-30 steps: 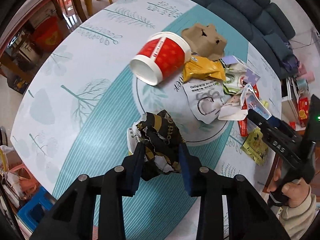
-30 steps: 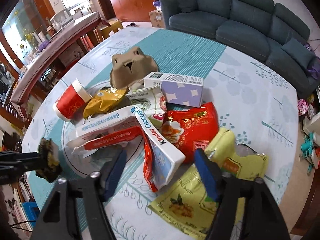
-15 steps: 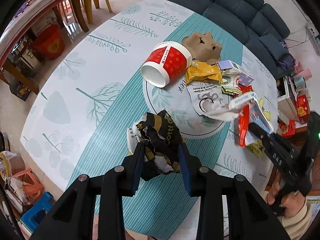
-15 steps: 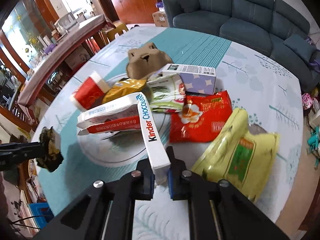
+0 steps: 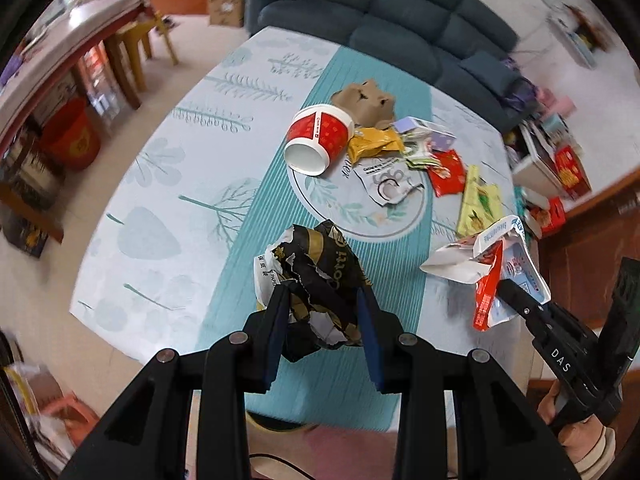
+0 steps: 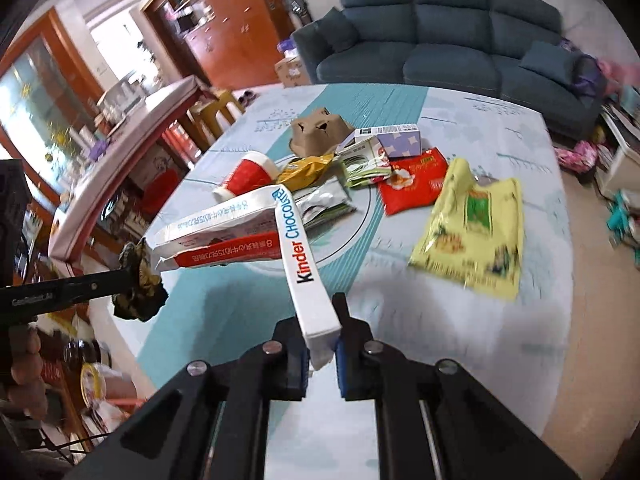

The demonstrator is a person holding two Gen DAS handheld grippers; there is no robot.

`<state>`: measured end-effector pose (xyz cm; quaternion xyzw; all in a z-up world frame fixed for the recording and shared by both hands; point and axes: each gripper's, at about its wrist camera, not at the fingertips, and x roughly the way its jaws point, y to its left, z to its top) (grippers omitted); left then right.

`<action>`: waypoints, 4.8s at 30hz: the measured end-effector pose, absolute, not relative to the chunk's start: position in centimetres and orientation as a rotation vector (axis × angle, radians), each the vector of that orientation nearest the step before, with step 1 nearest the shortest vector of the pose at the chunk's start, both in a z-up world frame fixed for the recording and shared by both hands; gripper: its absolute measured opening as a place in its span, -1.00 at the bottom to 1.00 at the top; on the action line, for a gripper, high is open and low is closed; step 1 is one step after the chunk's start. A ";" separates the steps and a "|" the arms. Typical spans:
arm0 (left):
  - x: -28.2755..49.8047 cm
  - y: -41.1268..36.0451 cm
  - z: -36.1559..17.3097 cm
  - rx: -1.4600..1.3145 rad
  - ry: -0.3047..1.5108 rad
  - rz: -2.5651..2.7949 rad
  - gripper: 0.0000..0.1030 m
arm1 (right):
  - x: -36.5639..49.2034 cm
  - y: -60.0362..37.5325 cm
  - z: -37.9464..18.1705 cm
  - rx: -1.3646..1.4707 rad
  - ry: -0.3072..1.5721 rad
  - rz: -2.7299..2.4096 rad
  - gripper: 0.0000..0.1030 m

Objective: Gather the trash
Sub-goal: 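Carry the wrapper and Kinder box over the bin and open both tools, then move both tools back up toward the trash pile on the table, then grasp the yellow snack bag with left tool while right tool grasps the white tube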

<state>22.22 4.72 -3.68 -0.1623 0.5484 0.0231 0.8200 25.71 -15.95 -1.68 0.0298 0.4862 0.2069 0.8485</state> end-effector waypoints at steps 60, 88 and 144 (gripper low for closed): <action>3.8 -1.7 -39.4 0.051 1.399 -0.194 -0.18 | 0.6 -13.8 -41.2 0.572 1.420 -0.036 -0.63; 3.1 2.6 -28.4 -0.051 1.337 -0.094 0.50 | 1.0 -13.1 -30.8 0.380 1.383 0.044 0.21; 33.3 0.5 4.4 0.309 1.073 -0.297 0.78 | 23.5 -15.2 2.8 0.352 0.967 0.150 0.21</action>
